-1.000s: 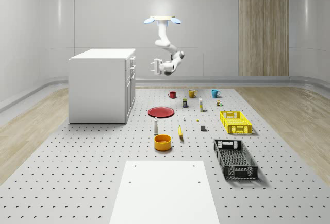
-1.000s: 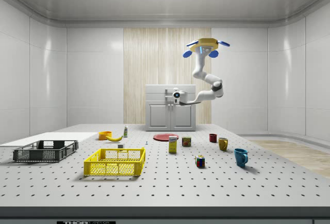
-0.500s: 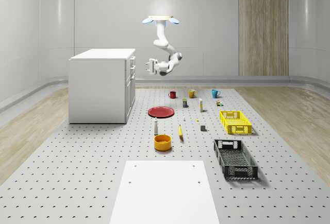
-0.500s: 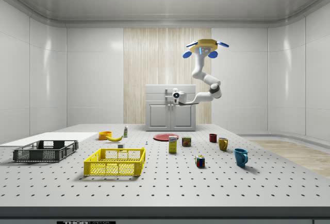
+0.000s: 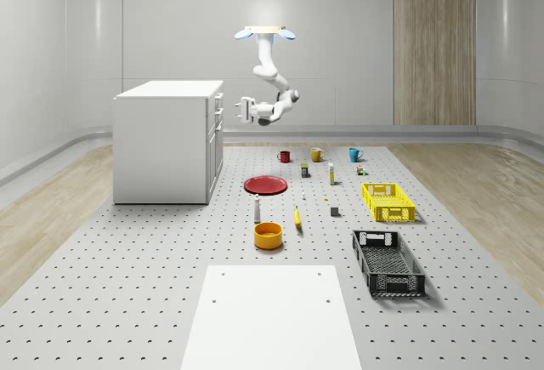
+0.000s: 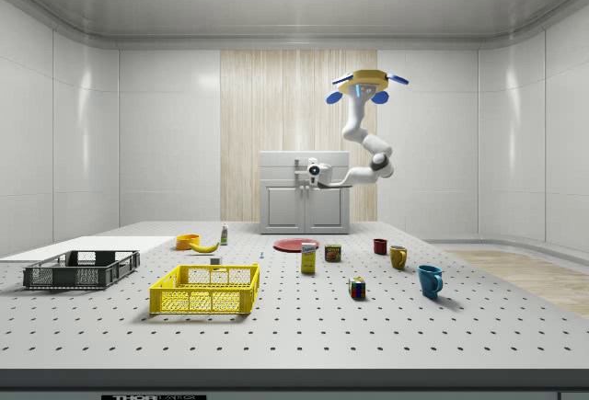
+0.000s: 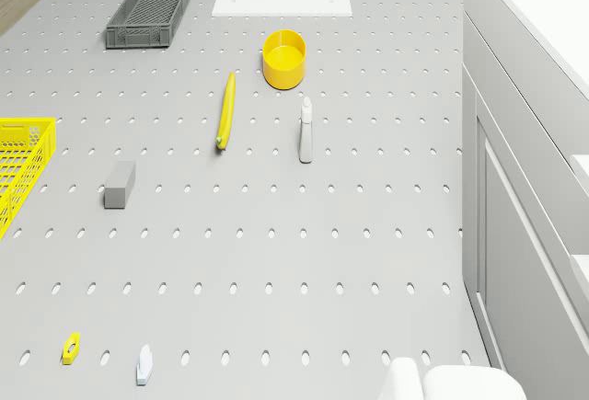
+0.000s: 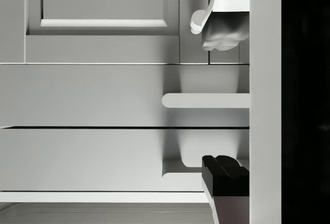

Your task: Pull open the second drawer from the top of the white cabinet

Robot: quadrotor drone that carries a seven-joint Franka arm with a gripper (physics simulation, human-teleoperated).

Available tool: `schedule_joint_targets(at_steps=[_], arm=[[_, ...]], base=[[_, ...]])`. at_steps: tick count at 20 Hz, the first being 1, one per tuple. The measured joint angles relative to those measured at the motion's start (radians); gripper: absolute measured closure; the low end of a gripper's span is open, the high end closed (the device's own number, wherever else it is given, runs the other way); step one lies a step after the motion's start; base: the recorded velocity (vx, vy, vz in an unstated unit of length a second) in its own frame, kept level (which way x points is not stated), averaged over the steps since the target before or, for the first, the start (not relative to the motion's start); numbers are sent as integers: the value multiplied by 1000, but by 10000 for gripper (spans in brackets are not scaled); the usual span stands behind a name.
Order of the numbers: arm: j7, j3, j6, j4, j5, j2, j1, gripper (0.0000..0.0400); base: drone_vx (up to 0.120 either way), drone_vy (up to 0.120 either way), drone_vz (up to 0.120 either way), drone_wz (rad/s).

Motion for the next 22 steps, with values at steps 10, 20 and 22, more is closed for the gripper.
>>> schedule_joint_targets(at_steps=[10, 20, 22], arm=[[7, 69, 10, 52, 67, 56, -5, 100], [-35, 124, 16, 64, 147, 111, -20, 100], [-47, 129, 11, 58, 158, 115, -28, 100]], base=[[0, 0, 0, 0], [0, 0, 0, 0], [0, 0, 0, 0]])
